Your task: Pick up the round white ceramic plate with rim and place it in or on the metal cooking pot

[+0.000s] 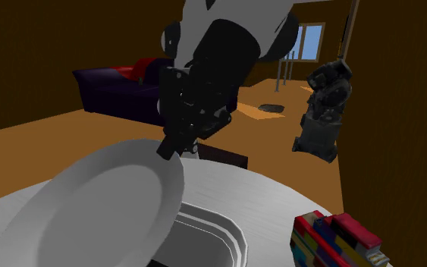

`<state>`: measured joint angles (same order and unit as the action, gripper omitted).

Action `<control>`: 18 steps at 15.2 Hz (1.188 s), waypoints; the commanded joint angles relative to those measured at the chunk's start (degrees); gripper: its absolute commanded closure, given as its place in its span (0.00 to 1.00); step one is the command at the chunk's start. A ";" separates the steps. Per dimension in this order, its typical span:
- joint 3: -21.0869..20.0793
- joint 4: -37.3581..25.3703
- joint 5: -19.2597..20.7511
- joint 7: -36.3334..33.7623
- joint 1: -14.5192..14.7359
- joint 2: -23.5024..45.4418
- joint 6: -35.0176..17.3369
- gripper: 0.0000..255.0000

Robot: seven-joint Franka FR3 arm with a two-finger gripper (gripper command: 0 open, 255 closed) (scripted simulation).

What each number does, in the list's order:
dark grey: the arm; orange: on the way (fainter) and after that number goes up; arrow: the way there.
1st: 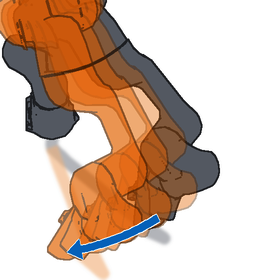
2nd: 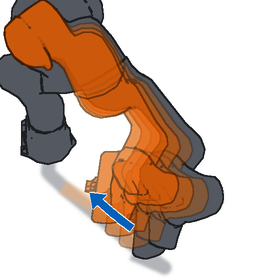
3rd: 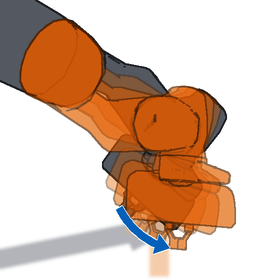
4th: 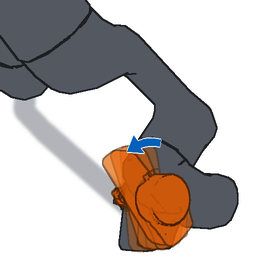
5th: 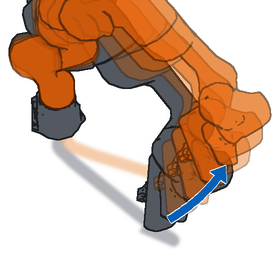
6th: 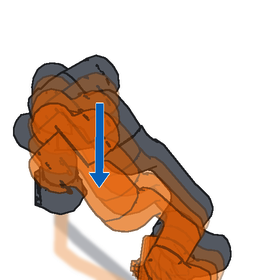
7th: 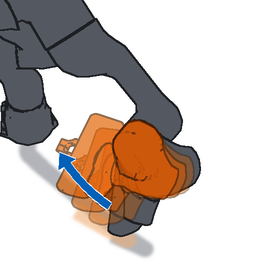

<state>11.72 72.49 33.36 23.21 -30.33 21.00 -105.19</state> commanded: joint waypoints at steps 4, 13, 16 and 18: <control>0.09 3.23 0.47 -1.60 -0.17 0.00 -2.95 1.00; 0.28 10.12 1.87 -5.47 -0.12 -0.31 -8.46 1.00; 0.35 11.72 2.26 -6.51 -0.11 -0.19 -9.89 1.00; 0.35 11.72 2.26 -6.51 -0.11 -0.19 -9.89 1.00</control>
<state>12.06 84.04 35.57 16.80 -30.45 20.88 -114.95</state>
